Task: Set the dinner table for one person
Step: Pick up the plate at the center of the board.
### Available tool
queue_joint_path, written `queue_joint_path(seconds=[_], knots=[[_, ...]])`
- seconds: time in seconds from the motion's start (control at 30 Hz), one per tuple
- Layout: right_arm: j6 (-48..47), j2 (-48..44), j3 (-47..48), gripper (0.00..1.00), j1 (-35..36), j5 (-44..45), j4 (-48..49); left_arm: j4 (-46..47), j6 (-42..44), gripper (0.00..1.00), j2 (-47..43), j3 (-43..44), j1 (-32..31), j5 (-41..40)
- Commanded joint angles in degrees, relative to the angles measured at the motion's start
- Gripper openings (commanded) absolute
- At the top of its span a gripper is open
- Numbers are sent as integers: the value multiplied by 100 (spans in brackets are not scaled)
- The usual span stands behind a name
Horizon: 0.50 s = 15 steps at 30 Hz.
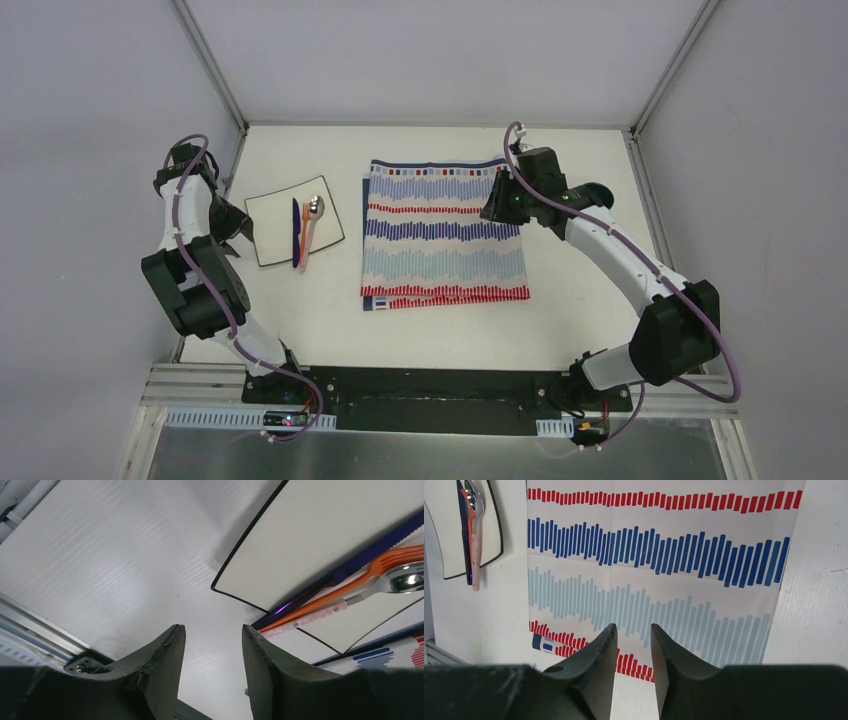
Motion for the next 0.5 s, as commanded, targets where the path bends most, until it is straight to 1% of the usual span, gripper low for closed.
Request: queue_joint_path(seconds=[0.0,0.13,0.23,0.27,0.37,0.47], knots=[[116,35,3,34,-35,-182,303,-170,-28,48,45,49,-1,-675],[169,44,27,34,-27,-331,314,-171,-115,48,265,-6,-2,-823],[170,19,43,34,-27,-294,238,-136,-138,48,330,-75,-4,-1163],[160,5,59,35,-25,-260,212,-74,-178,49,352,-100,18,-1132],[128,-14,161,35,-25,-175,75,295,-262,48,458,-230,107,-315],[78,-78,238,35,-21,-109,-42,680,-167,48,427,-268,136,64]])
